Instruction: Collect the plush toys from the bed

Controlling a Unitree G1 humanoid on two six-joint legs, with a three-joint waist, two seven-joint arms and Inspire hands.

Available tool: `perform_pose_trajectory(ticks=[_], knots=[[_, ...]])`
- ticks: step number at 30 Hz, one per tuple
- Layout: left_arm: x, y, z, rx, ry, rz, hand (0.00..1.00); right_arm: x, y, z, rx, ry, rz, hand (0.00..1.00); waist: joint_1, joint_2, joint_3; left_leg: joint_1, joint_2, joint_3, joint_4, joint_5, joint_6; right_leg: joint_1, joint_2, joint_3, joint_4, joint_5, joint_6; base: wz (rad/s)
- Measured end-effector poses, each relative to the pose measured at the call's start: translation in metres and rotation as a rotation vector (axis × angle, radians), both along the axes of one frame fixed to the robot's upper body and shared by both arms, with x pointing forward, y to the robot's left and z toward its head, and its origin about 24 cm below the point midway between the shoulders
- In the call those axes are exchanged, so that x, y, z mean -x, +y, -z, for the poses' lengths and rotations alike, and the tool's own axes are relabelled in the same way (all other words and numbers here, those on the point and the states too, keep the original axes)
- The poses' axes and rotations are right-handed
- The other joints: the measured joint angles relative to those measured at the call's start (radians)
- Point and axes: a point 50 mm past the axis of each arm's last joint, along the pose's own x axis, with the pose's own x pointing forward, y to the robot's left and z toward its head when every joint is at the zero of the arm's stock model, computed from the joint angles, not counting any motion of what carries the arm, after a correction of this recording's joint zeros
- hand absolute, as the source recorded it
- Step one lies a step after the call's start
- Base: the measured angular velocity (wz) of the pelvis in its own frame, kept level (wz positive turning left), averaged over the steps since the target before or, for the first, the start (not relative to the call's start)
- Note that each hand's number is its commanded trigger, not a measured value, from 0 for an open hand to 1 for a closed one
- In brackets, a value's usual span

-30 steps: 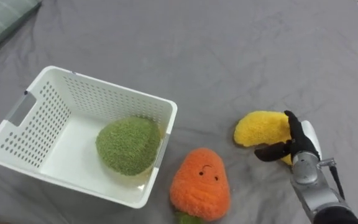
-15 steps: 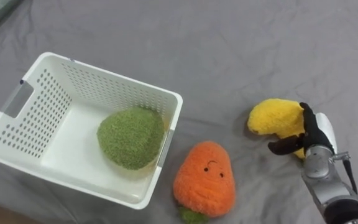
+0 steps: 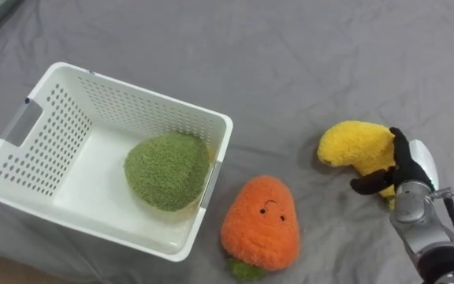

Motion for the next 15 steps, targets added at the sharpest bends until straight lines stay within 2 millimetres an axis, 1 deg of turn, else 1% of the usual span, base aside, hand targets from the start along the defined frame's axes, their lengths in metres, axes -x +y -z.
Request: perform_pose_trajectory(ticks=[6,11,15], knots=[[0.0010,0.0002,0.0003,0.000,0.004,-0.001,0.00,0.0001,-0.0018,0.0017,0.000,0.018,0.012,0.00,0.000,0.000,0.0000,-0.004,0.001,-0.001,0.001,0.000,0.000,-0.002,0.000,0.000,0.000,0.000,0.000,0.00],[0.0010,0.0003,0.0002,0.002,0.004,0.001,0.00,-0.0031,-0.0016,-0.0008,0.001,0.013,0.012,0.00,0.000,-0.001,0.0001,-0.009,0.000,-0.003,0.004,0.000,0.000,-0.003,0.000,-0.001,0.000,0.000,0.000,0.01],[0.0009,0.0007,0.0001,0.010,0.003,0.006,0.00,0.0008,-0.0046,0.0029,0.010,0.032,0.029,0.00,0.003,-0.003,-0.0002,-0.012,0.000,-0.005,0.004,0.000,0.000,-0.004,-0.002,-0.010,-0.001,0.000,0.000,0.02]])
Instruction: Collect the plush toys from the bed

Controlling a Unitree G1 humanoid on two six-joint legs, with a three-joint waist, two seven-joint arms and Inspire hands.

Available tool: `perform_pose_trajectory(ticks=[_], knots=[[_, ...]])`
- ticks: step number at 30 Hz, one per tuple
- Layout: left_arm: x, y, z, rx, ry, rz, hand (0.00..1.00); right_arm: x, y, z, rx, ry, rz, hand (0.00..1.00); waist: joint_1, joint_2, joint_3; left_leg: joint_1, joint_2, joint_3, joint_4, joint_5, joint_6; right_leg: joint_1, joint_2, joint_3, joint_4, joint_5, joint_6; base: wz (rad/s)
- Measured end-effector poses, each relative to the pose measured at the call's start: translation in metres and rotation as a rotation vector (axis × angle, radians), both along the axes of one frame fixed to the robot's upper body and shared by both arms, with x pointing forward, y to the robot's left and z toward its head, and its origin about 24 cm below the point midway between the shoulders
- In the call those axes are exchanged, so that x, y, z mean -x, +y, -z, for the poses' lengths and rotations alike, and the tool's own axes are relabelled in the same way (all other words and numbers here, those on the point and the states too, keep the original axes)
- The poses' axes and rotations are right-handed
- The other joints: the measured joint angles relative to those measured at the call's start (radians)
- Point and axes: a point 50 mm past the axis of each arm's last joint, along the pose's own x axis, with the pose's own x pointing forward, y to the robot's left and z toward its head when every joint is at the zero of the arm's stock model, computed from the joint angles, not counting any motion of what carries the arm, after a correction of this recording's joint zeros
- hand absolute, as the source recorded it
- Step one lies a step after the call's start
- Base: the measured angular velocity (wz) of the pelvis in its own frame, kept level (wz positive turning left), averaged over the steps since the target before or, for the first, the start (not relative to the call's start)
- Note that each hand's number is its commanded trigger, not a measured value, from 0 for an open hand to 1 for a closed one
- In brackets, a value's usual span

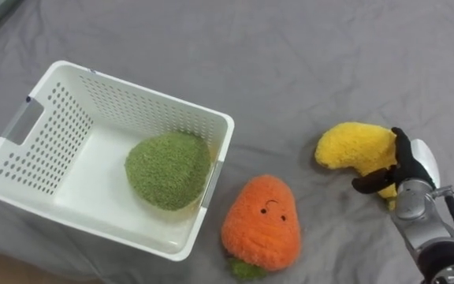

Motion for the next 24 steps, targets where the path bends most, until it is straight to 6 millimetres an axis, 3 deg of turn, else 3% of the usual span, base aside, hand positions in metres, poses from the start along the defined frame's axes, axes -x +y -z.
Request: perform_pose_trajectory(ticks=[6,24], knots=[[0.000,0.000,0.000,0.004,0.004,0.009,0.00,0.008,-0.005,0.008,0.010,0.036,0.043,0.00,0.004,0.000,0.0002,-0.003,-0.002,-0.012,0.001,0.002,-0.001,0.003,-0.001,-0.016,0.000,0.000,0.000,0.06],[-0.001,-0.002,0.000,0.015,0.000,0.004,0.00,0.011,-0.015,0.005,0.068,0.026,0.090,0.00,0.021,0.000,0.0054,-0.032,-0.015,-0.043,0.001,0.016,0.003,-0.012,-0.013,-0.045,0.001,0.001,0.002,0.05]])
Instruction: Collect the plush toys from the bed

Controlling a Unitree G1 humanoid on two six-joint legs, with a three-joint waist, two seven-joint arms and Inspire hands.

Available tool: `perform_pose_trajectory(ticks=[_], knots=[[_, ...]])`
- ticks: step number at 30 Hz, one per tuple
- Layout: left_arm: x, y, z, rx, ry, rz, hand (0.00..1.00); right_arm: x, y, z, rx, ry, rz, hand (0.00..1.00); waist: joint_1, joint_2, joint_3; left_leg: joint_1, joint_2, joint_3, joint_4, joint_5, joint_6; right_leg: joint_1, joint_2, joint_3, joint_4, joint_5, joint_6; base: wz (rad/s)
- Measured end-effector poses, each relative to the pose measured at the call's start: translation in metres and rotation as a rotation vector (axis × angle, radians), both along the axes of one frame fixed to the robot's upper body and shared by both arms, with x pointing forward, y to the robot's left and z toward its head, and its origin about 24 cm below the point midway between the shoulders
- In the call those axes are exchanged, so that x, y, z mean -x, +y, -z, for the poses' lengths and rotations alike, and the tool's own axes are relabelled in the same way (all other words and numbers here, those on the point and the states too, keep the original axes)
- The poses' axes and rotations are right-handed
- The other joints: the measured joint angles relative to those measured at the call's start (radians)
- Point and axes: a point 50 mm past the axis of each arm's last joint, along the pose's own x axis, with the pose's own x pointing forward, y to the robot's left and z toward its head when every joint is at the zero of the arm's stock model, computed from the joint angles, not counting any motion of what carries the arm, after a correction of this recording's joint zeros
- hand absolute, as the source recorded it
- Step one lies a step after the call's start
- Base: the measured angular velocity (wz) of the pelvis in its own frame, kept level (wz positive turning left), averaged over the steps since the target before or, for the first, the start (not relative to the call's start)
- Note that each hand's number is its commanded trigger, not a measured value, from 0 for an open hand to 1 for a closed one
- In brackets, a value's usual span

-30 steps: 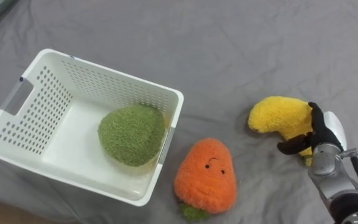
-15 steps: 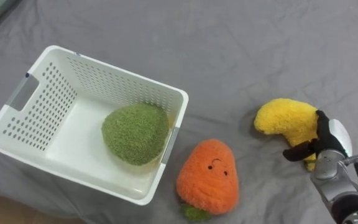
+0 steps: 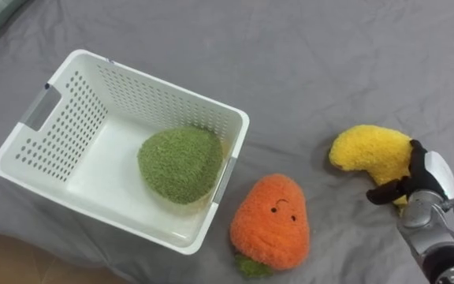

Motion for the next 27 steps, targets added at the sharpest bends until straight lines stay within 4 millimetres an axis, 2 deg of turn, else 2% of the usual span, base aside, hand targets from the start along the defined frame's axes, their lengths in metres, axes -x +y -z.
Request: perform_pose_trajectory(ticks=[4,8,10,11,12,16,21,27], knots=[[0.000,-0.001,0.000,0.002,0.005,0.001,0.00,0.001,-0.005,0.000,0.007,0.018,0.028,0.00,0.006,0.005,0.0033,-0.004,-0.001,-0.011,0.001,0.002,0.000,0.000,-0.001,-0.005,-0.001,0.000,0.000,0.07],[0.002,-0.001,0.001,0.005,0.020,0.006,0.00,0.003,-0.009,-0.001,0.026,0.013,0.046,0.00,0.011,0.016,0.0103,-0.006,0.000,-0.014,0.001,0.003,0.000,0.000,-0.002,-0.012,0.000,0.000,0.000,0.02],[0.002,-0.001,0.001,0.006,0.023,0.005,0.00,0.003,-0.010,-0.001,0.027,0.017,0.049,0.30,0.011,0.019,0.0123,-0.008,0.000,-0.016,0.001,0.003,0.000,-0.001,-0.002,-0.014,0.000,0.000,0.000,0.02],[0.002,-0.001,0.001,0.006,0.025,0.005,0.00,0.004,-0.010,-0.001,0.028,0.017,0.050,0.89,0.011,0.021,0.0132,-0.009,0.000,-0.018,0.000,0.003,0.000,-0.002,-0.001,-0.015,0.000,0.000,0.000,0.04],[0.002,-0.001,0.001,0.007,0.026,0.005,0.00,0.004,-0.011,-0.001,0.031,0.016,0.052,1.00,0.011,0.023,0.0131,-0.011,-0.001,-0.020,0.000,0.003,0.000,-0.002,-0.001,-0.016,0.000,0.000,0.000,0.05],[0.002,-0.002,0.001,0.007,0.025,0.006,0.00,0.005,-0.019,-0.006,0.063,0.001,0.078,1.00,0.019,0.025,0.0119,-0.019,-0.002,-0.022,0.001,0.003,0.000,-0.008,-0.001,-0.018,0.000,0.000,0.000,0.01],[-0.002,-0.003,0.001,0.009,0.021,0.027,0.00,0.003,-0.037,-0.021,0.129,-0.033,0.124,1.00,0.031,0.026,0.0111,-0.038,-0.003,-0.026,0.014,0.006,-0.001,-0.020,-0.002,-0.024,0.000,0.000,0.000,0.04],[-0.005,-0.003,0.000,0.002,0.019,0.059,0.00,0.003,-0.037,-0.021,0.134,-0.033,0.127,1.00,0.033,0.026,0.0112,-0.043,-0.001,-0.033,0.017,0.008,-0.003,-0.024,-0.001,-0.022,0.001,0.002,-0.003,0.02]])
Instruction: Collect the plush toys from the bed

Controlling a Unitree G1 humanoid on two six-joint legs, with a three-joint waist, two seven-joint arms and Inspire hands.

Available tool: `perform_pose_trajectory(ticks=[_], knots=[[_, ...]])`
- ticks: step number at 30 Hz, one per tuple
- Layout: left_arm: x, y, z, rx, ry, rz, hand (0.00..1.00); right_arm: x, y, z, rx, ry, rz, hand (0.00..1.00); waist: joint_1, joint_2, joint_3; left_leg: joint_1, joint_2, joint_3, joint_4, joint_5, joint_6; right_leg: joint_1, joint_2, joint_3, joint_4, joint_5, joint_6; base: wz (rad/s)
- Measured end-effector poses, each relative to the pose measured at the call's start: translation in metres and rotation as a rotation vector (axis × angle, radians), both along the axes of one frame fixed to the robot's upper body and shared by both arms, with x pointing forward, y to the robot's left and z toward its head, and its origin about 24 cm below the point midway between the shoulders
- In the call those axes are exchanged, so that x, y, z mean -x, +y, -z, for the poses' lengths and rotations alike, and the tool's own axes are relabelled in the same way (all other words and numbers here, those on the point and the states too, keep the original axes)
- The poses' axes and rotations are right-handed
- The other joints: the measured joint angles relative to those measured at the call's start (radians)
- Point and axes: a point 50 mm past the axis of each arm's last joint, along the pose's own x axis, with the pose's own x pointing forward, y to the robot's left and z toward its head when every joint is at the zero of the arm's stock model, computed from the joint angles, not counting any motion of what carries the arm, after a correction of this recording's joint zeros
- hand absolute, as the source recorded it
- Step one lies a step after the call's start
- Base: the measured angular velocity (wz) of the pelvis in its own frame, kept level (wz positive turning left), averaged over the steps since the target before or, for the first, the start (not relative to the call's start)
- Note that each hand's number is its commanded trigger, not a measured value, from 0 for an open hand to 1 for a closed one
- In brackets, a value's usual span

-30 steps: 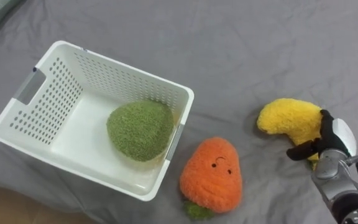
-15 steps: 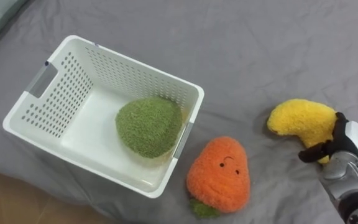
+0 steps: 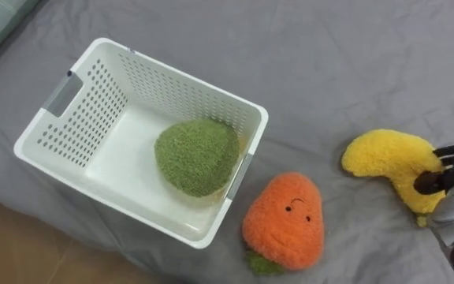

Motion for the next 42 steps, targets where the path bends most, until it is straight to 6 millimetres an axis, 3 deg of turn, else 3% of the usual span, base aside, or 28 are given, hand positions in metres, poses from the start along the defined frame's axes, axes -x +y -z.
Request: perform_pose_trajectory(ticks=[8,22,31,34,36,41,42], knots=[[-0.013,0.000,-0.003,0.007,-0.028,0.028,0.00,0.002,0.001,0.003,0.006,0.016,-0.005,1.00,0.000,0.000,0.0001,-0.019,-0.001,-0.002,0.000,0.009,-0.002,-0.023,-0.001,0.000,0.014,0.003,-0.003,0.01],[-0.014,0.000,-0.003,0.011,-0.033,0.028,0.00,0.003,0.001,0.003,-0.003,0.003,0.018,1.00,-0.003,-0.002,-0.0002,-0.029,-0.001,-0.002,0.001,0.013,-0.002,-0.033,-0.002,0.001,0.017,0.004,-0.005,0.00],[-0.016,0.001,-0.004,0.007,-0.050,0.028,0.00,-0.002,0.005,-0.001,-0.005,-0.053,-0.014,1.00,-0.009,-0.004,-0.0021,0.001,0.001,0.005,0.000,0.013,-0.002,-0.007,-0.004,0.004,0.017,0.004,-0.005,-0.02],[-0.016,0.001,-0.005,0.007,-0.059,0.028,0.00,-0.013,0.014,-0.012,-0.002,-0.129,-0.077,1.00,-0.016,-0.007,-0.0044,0.020,0.000,0.024,-0.002,0.013,-0.002,0.002,-0.002,0.024,0.019,0.005,-0.004,-0.16],[-0.016,0.002,-0.005,0.007,-0.062,0.020,0.00,-0.017,0.022,-0.018,0.007,-0.184,-0.138,1.00,-0.034,-0.009,-0.0117,0.050,0.001,0.027,-0.009,0.013,-0.002,0.032,0.000,0.026,0.013,0.005,-0.004,0.00],[-0.013,0.002,-0.005,0.012,-0.068,0.009,0.00,-0.021,0.033,-0.028,0.018,-0.256,-0.209,1.00,-0.035,-0.015,-0.0246,0.111,0.003,0.049,-0.029,0.013,-0.002,0.075,0.003,0.048,0.012,0.003,-0.002,-0.14],[-0.008,0.003,-0.005,0.014,-0.064,0.002,0.00,-0.021,0.037,-0.031,0.018,-0.280,-0.230,1.00,-0.035,-0.016,-0.0337,0.127,0.003,0.053,-0.039,0.013,-0.001,0.082,0.003,0.050,0.012,0.003,-0.001,-0.15]])
